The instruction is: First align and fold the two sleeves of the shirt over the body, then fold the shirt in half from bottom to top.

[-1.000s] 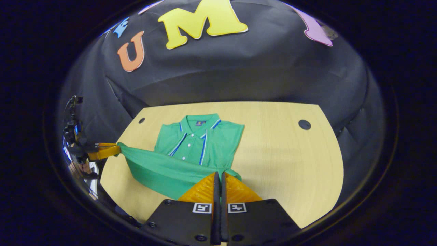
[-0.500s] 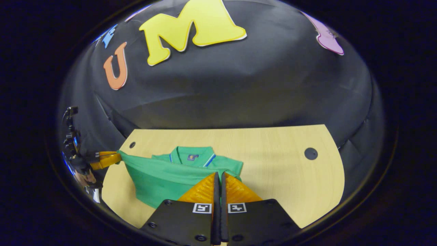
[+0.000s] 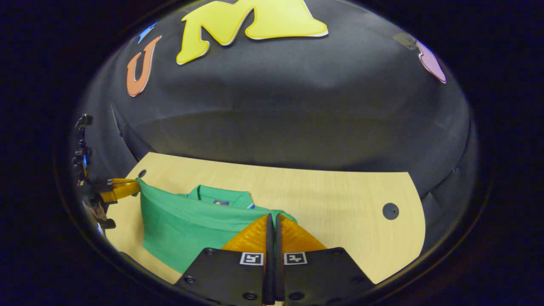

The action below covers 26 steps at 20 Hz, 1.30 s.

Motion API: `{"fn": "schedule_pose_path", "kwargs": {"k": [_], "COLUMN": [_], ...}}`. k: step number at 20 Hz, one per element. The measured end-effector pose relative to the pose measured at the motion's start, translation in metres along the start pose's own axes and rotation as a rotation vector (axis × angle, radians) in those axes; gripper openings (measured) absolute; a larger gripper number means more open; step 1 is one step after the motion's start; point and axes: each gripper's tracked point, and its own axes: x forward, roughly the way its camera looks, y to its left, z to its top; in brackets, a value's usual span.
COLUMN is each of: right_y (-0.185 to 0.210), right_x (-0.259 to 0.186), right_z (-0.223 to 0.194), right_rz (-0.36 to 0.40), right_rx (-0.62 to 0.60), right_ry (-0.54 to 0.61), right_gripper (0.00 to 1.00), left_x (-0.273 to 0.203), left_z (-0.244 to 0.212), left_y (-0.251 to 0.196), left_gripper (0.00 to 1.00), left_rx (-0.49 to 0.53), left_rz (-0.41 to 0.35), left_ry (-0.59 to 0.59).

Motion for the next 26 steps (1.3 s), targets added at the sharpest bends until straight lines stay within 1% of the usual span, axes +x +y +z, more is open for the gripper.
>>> {"fn": "schedule_pose_path", "kwargs": {"k": [2,4,5,6,7,9,10,11,12,13,14,15,16,17,18,19,20,21,22,23,24,25,26], "right_y": [-0.003,-0.005,-0.006,-0.003,-0.002,0.001,0.000,-0.003,-0.004,-0.007,-0.004,0.000,0.004,0.009,0.014,0.020,0.026,0.032,0.037,0.043,0.048,0.053,0.056], "right_x": [0.013,0.029,0.035,0.039,0.041,0.030,0.021,0.010,-0.002,-0.018,-0.036,-0.054,-0.074,-0.094,-0.116,-0.138,-0.161,-0.185,-0.207,-0.230,-0.252,-0.273,-0.290], "right_z": [-0.005,-0.016,-0.023,-0.025,-0.024,-0.019,-0.015,-0.013,-0.008,-0.003,0.002,0.005,0.011,0.018,0.026,0.034,0.040,0.048,0.053,0.057,0.057,0.048,0.053], "right_rz": [-0.020,-0.038,-0.048,-0.041,-0.042,-0.043,-0.061,-0.084,-0.111,-0.142,-0.148,-0.159,-0.164,-0.167,-0.168,-0.169,-0.172,-0.174,-0.176,-0.180,-0.185,-0.191,-0.191], "right_rx": [0.004,0.010,0.022,0.035,0.041,0.049,0.042,0.029,0.018,0.008,0.003,0.001,-0.001,0.000,0.001,0.001,0.001,0.003,0.007,0.009,0.012,0.016,0.021], "right_ry": [0.010,0.027,0.044,0.044,0.033,-0.008,-0.028,-0.047,-0.071,-0.108,-0.141,-0.170,-0.203,-0.242,-0.285,-0.328,-0.367,-0.408,-0.448,-0.484,-0.516,-0.542,-0.574], "right_gripper": [0.03,0.06,0.07,0.07,0.24,0.55,0.70,0.86,0.96,0.92,0.98,0.98,0.94,0.98,0.98,0.98,0.94,0.98,0.98,0.98,0.93,0.94,0.94], "left_x": [0.009,0.019,0.023,0.024,0.024,0.017,0.009,-0.002,-0.015,-0.031,-0.044,-0.061,-0.078,-0.097,-0.117,-0.139,-0.159,-0.180,-0.200,-0.218,-0.236,-0.254,-0.270], "left_z": [-0.001,0.006,0.006,0.005,0.004,0.010,0.014,0.020,0.026,0.034,0.042,0.051,0.061,0.074,0.087,0.099,0.111,0.123,0.134,0.140,0.141,0.140,0.139], "left_y": [0.005,0.006,0.006,0.008,0.007,0.009,0.008,0.008,0.008,0.007,0.005,0.002,-0.002,-0.007,-0.013,-0.018,-0.023,-0.030,-0.039,-0.049,-0.059,-0.070,-0.080], "left_gripper": [0.06,0.12,0.19,0.27,0.45,0.82,0.84,0.85,0.87,0.95,0.99,1.00,0.99,0.99,0.99,0.99,0.99,0.99,0.99,0.98,0.98,0.98,0.98], "left_rx": [0.001,-0.017,-0.015,-0.002,0.008,-0.001,-0.017,-0.038,-0.060,-0.083,-0.103,-0.116,-0.125,-0.127,-0.117,-0.089,-0.056,-0.028,-0.008,0.003,0.005,-0.001,-0.010], "left_rz": [0.027,0.035,0.044,0.058,0.071,0.109,0.119,0.128,0.141,0.157,0.173,0.180,0.183,0.186,0.187,0.196,0.212,0.223,0.227,0.231,0.231,0.232,0.233], "left_ry": [-0.013,-0.059,-0.064,-0.062,-0.056,-0.064,-0.079,-0.097,-0.118,-0.141,-0.166,-0.192,-0.224,-0.261,-0.297,-0.331,-0.366,-0.401,-0.437,-0.466,-0.483,-0.487,-0.496]}}
